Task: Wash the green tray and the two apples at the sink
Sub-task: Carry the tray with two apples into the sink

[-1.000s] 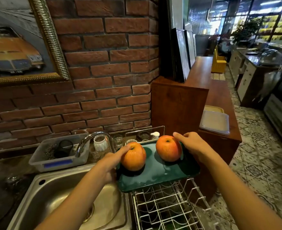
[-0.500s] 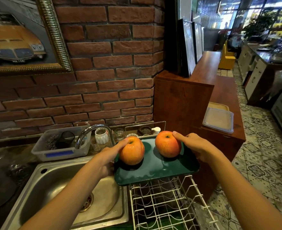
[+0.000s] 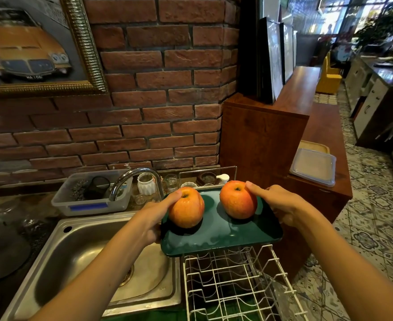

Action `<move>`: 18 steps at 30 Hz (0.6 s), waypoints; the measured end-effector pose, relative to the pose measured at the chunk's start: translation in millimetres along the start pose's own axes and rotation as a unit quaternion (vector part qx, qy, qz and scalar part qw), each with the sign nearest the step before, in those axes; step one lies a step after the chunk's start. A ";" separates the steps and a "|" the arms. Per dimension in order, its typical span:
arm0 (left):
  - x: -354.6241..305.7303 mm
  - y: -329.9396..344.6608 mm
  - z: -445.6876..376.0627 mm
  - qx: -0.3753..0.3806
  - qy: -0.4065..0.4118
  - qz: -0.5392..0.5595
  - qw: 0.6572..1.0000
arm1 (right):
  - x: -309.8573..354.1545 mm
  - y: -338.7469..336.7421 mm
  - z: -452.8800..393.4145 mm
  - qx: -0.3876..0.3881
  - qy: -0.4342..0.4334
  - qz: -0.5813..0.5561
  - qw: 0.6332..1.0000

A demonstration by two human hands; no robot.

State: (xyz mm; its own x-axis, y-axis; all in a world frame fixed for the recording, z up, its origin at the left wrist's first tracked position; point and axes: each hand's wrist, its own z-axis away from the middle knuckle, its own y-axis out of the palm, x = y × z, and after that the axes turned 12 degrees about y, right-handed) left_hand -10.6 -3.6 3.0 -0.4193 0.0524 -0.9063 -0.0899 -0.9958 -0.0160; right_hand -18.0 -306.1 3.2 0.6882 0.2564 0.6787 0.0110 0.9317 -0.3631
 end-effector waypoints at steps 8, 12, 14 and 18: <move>-2.6 -7.5 4.5 -0.017 -0.001 0.004 1.000 | 3.6 11.8 3.1 -0.019 -0.004 -0.011 1.000; -8.6 -13.4 10.3 -0.021 0.010 0.012 1.000 | 11.5 16.1 10.3 -0.032 -0.017 -0.016 0.999; -12.8 -16.8 13.7 -0.028 0.021 0.017 0.999 | 17.2 18.2 15.2 -0.040 -0.028 -0.019 0.999; -20.1 -32.1 19.0 -0.035 0.038 0.018 0.999 | 27.7 25.5 26.1 -0.033 -0.036 -0.009 0.999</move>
State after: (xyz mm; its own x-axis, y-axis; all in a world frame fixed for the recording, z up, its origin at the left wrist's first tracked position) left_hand -16.4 28.7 29.7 -0.3514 0.0137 -0.9361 -0.0114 -0.9999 -0.0104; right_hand -17.6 -268.4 29.4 0.6342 0.2595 0.7283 0.0730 0.9177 -0.3906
